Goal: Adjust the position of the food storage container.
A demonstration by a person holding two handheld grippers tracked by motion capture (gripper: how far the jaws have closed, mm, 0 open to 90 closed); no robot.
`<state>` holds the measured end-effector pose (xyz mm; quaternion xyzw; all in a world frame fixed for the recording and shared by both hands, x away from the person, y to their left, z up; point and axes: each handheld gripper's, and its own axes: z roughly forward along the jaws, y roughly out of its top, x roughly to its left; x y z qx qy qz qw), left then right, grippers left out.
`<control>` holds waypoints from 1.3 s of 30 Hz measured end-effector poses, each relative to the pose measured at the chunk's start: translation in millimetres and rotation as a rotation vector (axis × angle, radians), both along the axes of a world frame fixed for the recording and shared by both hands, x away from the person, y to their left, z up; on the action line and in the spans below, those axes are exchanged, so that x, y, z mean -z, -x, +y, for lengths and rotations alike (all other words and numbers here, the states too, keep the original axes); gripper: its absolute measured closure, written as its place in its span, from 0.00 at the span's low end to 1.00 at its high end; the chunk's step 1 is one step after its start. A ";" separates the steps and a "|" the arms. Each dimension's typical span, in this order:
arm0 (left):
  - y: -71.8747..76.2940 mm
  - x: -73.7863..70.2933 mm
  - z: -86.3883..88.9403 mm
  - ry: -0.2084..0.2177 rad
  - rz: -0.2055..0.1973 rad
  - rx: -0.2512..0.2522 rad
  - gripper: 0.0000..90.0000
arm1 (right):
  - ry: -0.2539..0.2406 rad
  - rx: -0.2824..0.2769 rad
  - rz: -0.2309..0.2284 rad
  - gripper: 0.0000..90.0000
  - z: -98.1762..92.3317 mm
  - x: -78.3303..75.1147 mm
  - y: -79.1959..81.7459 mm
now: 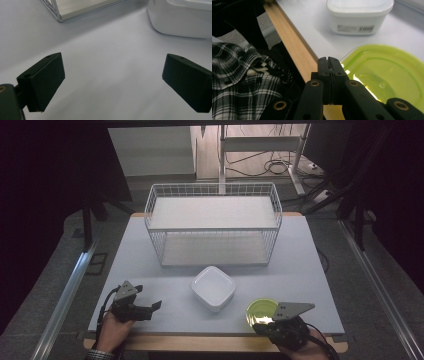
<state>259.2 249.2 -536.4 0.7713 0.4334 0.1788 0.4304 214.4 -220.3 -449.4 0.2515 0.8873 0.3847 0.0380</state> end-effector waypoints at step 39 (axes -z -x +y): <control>-1.7 1.2 -2.4 -0.008 0.013 0.019 0.04 | 0.083 0.106 0.029 1.00 -31.0 23.3 -56.8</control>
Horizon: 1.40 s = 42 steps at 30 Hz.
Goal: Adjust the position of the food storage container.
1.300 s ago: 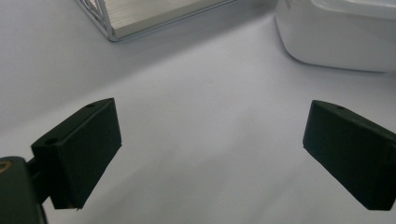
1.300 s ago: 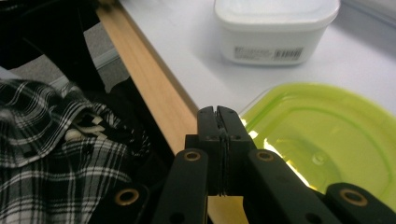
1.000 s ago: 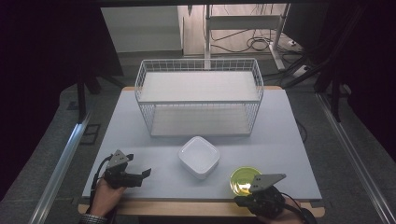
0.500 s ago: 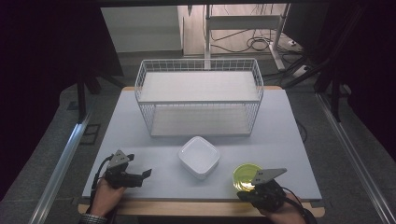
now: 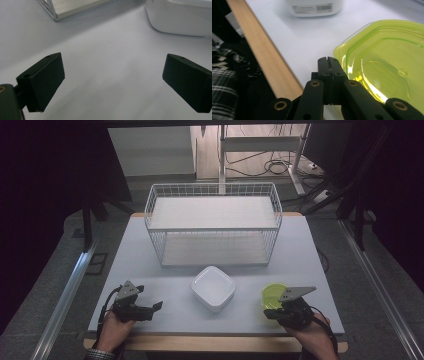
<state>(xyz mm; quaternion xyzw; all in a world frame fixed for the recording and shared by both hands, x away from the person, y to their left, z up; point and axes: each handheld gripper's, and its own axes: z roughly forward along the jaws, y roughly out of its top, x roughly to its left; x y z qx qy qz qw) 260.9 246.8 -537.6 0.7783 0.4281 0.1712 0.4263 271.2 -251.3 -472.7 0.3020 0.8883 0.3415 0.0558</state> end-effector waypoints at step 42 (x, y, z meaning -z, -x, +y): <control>-19.0 -6.0 -7.5 -0.028 0.064 -0.050 0.06 | -0.068 0.089 -0.083 0.83 12.7 2.2 -21.0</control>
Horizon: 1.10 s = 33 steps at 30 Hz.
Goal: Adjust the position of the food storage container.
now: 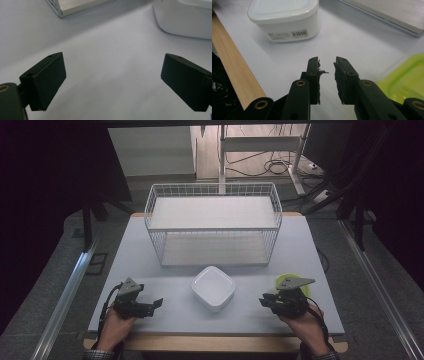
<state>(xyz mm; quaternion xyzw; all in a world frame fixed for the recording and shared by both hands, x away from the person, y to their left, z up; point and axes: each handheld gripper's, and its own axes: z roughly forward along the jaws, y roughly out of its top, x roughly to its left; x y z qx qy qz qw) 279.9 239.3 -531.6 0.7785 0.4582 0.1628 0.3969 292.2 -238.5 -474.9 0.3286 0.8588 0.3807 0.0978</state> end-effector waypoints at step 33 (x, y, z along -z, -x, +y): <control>-37.7 -6.8 -93.6 -0.052 0.045 0.291 0.73 | -0.025 0.062 0.052 0.99 68.0 23.4 -23.1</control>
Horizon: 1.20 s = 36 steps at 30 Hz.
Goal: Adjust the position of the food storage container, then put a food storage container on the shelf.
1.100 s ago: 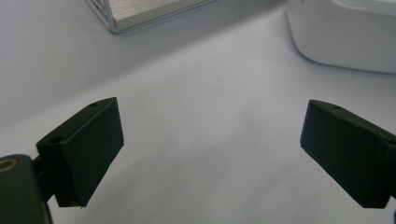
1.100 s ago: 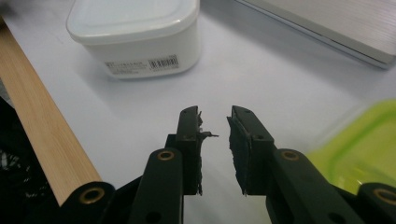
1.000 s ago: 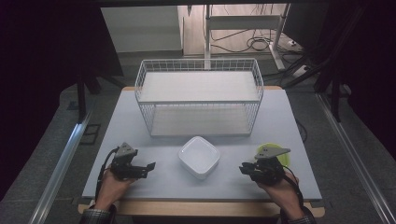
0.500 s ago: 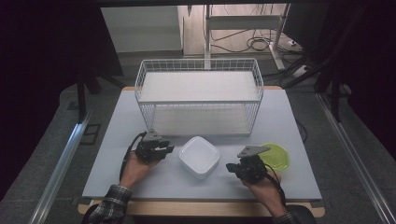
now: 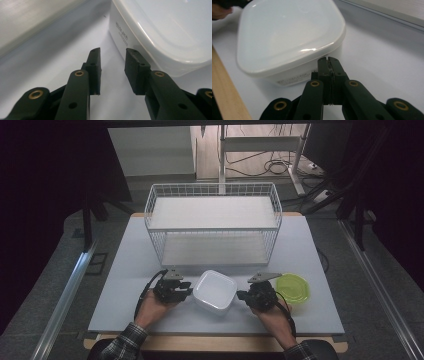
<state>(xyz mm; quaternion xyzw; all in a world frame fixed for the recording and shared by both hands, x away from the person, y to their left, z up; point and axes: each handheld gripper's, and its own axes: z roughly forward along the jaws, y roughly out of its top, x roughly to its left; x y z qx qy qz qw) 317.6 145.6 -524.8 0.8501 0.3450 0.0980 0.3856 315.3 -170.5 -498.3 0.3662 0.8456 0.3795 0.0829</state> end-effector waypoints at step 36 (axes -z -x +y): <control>41.7 -6.2 22.2 0.087 -0.091 -0.046 0.06 | -0.036 -0.031 -0.118 0.38 -22.3 -19.8 15.8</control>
